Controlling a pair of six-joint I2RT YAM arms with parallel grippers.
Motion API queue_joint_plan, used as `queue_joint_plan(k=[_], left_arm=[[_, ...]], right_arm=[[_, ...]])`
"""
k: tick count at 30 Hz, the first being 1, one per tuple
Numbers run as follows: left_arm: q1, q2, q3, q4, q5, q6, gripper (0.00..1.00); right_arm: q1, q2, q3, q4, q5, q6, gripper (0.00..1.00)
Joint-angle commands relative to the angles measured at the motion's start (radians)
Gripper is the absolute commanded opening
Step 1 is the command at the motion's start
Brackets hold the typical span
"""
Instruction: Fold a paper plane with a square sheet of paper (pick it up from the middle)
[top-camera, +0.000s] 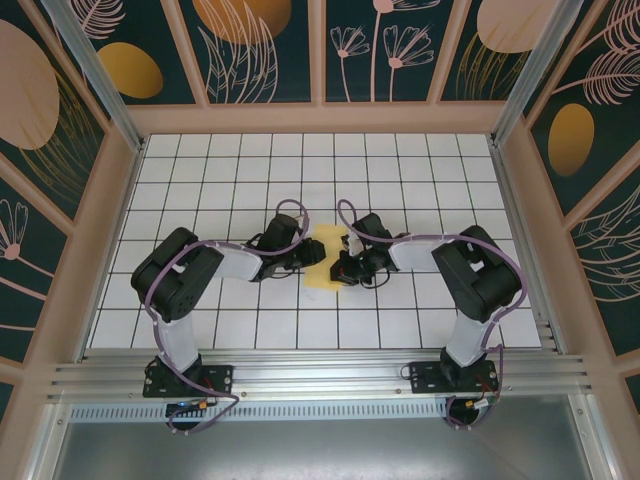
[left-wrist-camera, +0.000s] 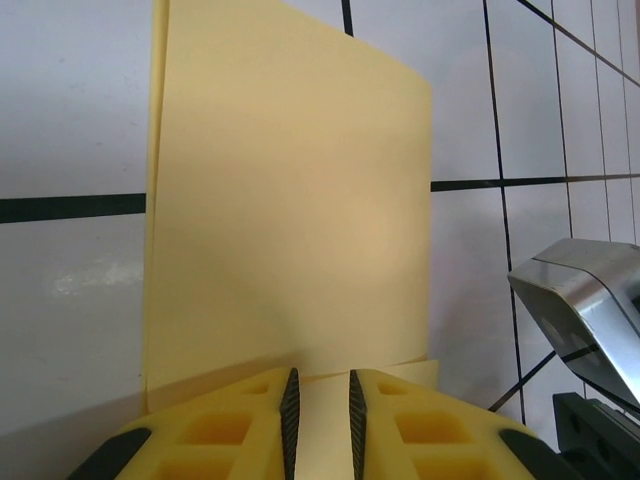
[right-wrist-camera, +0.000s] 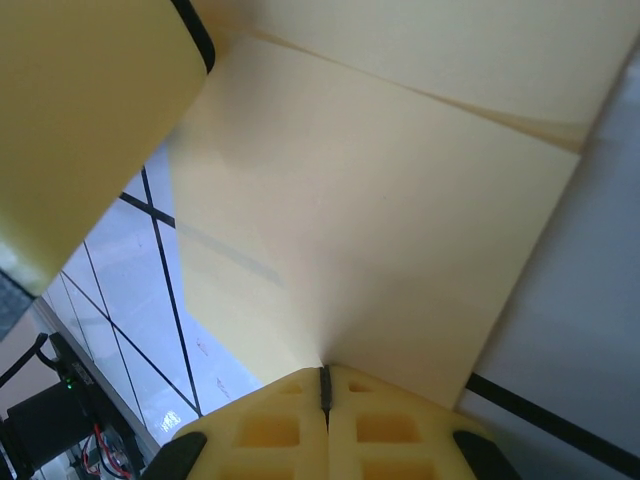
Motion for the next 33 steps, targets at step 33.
queue_joint_plan(k=[33], left_arm=[[0.048,-0.207,-0.064,0.023,-0.004,0.06,0.27]], right_arm=[[-0.006,-0.098,0.042,-0.059,0.018,0.002,0.18]])
